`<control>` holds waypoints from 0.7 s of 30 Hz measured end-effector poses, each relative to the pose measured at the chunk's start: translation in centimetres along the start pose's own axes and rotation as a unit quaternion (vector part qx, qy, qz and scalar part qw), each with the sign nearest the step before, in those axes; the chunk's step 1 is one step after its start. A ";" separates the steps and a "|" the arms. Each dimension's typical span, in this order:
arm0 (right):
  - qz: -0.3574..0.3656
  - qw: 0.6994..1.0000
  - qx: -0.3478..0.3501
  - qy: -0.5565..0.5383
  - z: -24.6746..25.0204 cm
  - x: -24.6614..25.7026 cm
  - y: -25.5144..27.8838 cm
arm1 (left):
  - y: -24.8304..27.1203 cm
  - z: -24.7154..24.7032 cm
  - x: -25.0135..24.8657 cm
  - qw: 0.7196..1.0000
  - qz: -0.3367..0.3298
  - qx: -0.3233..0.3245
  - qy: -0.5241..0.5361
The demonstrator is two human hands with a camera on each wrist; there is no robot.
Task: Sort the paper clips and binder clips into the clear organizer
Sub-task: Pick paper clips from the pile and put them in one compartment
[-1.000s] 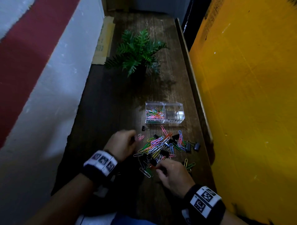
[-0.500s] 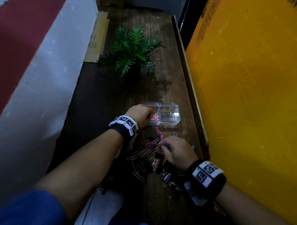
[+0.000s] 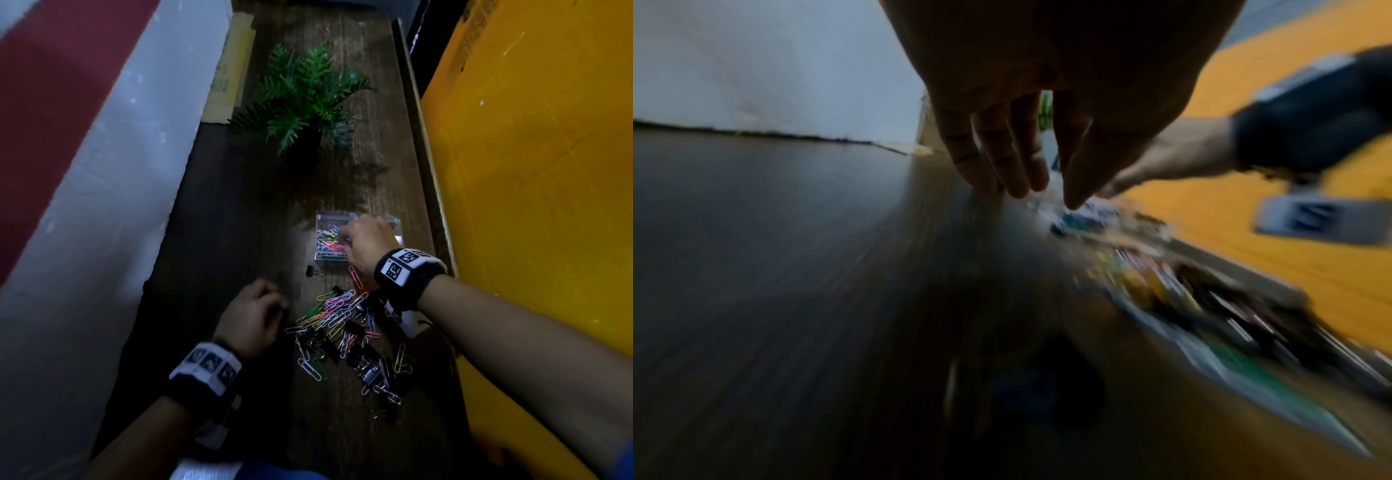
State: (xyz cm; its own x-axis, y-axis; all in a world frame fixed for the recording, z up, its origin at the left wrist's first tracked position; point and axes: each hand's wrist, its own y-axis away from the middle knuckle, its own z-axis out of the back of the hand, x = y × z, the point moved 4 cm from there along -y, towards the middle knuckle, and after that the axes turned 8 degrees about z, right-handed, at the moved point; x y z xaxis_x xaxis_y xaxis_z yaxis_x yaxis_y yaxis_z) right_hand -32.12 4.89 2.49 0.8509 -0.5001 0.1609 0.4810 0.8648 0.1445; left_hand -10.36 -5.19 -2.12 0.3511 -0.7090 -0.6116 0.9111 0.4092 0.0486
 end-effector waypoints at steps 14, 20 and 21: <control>0.194 0.979 0.026 -0.057 -8.7 10.6 18.3 | 5.1 -4.4 0.0 0.982 -0.097 0.026 -0.157; 0.153 0.986 0.064 -0.031 -11.1 11.6 21.1 | 6.0 -4.3 -0.9 0.974 -0.107 0.063 -0.189; 0.156 0.985 0.067 -0.030 -11.1 11.6 21.4 | 6.4 -4.5 -0.9 0.973 -0.108 0.074 -0.190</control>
State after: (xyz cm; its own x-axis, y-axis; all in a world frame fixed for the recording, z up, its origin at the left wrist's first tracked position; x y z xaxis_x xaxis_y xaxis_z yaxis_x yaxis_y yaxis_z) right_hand -9.65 18.07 -3.37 0.9369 -0.2154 0.2753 0.1617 0.9654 0.2048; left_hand -5.81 0.61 -4.84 0.1769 -0.9420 -0.2852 0.9837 0.1600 0.0817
